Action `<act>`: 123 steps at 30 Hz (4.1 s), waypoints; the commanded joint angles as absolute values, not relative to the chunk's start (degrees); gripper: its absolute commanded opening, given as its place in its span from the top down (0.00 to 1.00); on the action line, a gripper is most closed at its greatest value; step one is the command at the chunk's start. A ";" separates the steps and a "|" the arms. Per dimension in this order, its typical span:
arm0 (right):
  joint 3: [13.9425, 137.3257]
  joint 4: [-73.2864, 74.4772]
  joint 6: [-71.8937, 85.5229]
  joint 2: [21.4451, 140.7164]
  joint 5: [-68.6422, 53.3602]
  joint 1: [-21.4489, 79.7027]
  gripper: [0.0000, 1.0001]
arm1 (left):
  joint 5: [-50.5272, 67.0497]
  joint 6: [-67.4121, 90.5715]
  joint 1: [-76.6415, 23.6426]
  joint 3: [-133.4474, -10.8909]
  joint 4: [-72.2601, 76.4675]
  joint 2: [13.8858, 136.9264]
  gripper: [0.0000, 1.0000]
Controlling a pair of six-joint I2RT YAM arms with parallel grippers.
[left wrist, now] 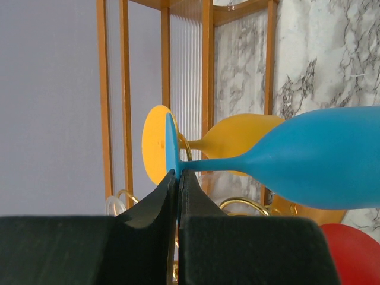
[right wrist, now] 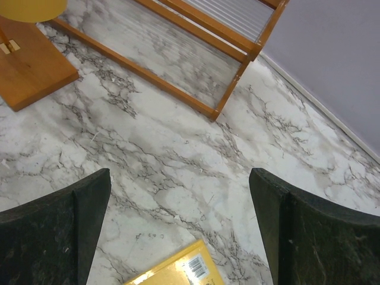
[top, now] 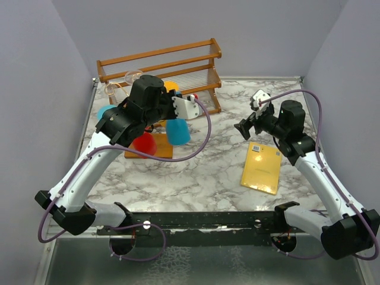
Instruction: Place the wine glass upside down on the wine glass rack
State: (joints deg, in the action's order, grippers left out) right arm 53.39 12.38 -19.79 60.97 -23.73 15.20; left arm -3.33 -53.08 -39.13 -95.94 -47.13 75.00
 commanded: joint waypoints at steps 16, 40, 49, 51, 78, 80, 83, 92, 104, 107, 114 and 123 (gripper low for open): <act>53.26 11.33 -20.39 61.36 -25.93 13.49 0.00 | -11.28 -58.44 -39.72 -94.26 -49.27 70.84 1.00; 53.26 11.69 -20.70 62.31 -26.45 12.83 0.00 | -12.21 -57.40 -39.51 -91.32 -51.93 66.74 1.00; 53.34 11.87 -21.09 62.67 -26.45 12.74 0.00 | -9.69 -54.67 -39.55 -92.37 -52.41 65.79 1.00; 53.23 11.82 -21.24 62.67 -26.32 12.74 0.00 | -9.52 -54.14 -39.55 -92.36 -52.38 65.53 1.00; 53.13 11.78 -21.62 63.11 -26.08 12.74 0.00 | -3.83 -50.59 -39.57 -95.09 -54.53 64.60 1.00; 53.10 11.78 -21.62 63.08 -26.09 12.74 0.00 | -3.79 -50.59 -39.55 -94.89 -54.54 64.72 1.00; 53.13 11.78 -21.60 63.19 -26.10 12.74 0.00 | -3.42 -50.60 -39.53 -94.32 -54.20 64.76 1.00; 53.17 11.91 -21.69 63.11 -26.12 12.70 0.00 | 0.16 -49.42 -39.63 -92.60 -51.02 65.95 1.00; 53.09 11.95 -21.82 63.02 -26.28 12.74 0.00 | 1.32 -49.18 -39.63 -90.97 -49.25 67.05 1.00; 53.09 11.95 -21.87 62.91 -26.28 12.74 0.00 | 1.00 -48.82 -39.68 -90.47 -48.64 67.09 1.00; 53.13 12.04 -21.90 62.85 -26.33 12.74 0.00 | 1.11 -48.51 -39.72 -89.80 -48.45 67.15 0.93; 53.09 12.02 -22.04 62.84 -26.31 12.74 0.00 | 1.95 -47.63 -39.70 -89.56 -48.45 67.15 0.81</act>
State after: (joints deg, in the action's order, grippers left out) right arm 53.39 12.45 -21.30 63.00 -25.17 13.02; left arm -0.19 -48.73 -39.51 -89.49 -49.56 67.37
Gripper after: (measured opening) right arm 0.994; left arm 0.179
